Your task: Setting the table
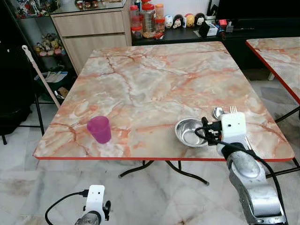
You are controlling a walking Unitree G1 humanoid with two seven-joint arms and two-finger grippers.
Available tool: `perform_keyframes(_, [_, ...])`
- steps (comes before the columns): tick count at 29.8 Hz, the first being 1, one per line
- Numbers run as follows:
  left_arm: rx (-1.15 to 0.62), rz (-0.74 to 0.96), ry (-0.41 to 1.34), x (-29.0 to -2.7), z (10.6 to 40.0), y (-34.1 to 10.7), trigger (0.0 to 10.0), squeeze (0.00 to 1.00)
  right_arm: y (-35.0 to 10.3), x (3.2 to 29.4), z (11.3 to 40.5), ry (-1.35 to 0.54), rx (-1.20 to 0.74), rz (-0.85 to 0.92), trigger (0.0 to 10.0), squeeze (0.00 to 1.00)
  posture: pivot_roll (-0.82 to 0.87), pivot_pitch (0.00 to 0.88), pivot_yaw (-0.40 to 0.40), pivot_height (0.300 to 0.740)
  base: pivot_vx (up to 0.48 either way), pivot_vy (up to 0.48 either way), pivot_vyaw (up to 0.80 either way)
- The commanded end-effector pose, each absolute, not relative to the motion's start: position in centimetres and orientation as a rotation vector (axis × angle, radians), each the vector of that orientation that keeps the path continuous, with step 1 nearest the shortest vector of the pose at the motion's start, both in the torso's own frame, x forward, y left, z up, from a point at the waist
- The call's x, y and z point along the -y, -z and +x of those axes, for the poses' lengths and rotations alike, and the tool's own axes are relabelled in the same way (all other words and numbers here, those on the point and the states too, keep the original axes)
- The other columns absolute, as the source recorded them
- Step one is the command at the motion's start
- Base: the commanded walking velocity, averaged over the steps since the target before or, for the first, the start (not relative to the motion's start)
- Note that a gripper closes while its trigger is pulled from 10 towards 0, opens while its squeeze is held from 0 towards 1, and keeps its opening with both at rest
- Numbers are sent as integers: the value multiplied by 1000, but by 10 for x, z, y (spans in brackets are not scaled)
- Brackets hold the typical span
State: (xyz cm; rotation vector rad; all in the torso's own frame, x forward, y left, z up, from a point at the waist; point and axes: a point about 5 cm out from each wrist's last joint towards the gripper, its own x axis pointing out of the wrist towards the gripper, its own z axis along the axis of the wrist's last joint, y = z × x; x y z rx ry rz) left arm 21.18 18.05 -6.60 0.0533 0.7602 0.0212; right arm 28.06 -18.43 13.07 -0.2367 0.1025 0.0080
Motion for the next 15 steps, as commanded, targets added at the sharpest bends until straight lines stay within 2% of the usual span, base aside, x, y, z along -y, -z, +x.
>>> perform_keyframes(1, [-752, 58, -19, -181, 214, 65, 10000, 0, -125, 195, 277, 21, -89, -262, 10000, 0, -56, 41, 64, 740, 0, 0, 0])
perform_keyframes(6, [-749, 60, -14, -181, 215, 64, 10000, 0, -116, 198, 272, -14, -41, -276, 10000, 0, -56, 42, 66, 740, 0, 0, 0])
perform_keyframes(12, [-747, 62, -8, -181, 216, 64, 10000, 0, -109, 197, 273, 31, -35, -316, 10000, 0, -59, 40, 67, 740, 0, 0, 0])
perform_keyframes(15, [-745, 63, -4, -179, 216, 63, 10000, 0, -104, 193, 275, 35, -18, -251, 10000, 0, -57, 37, 66, 740, 0, 0, 0])
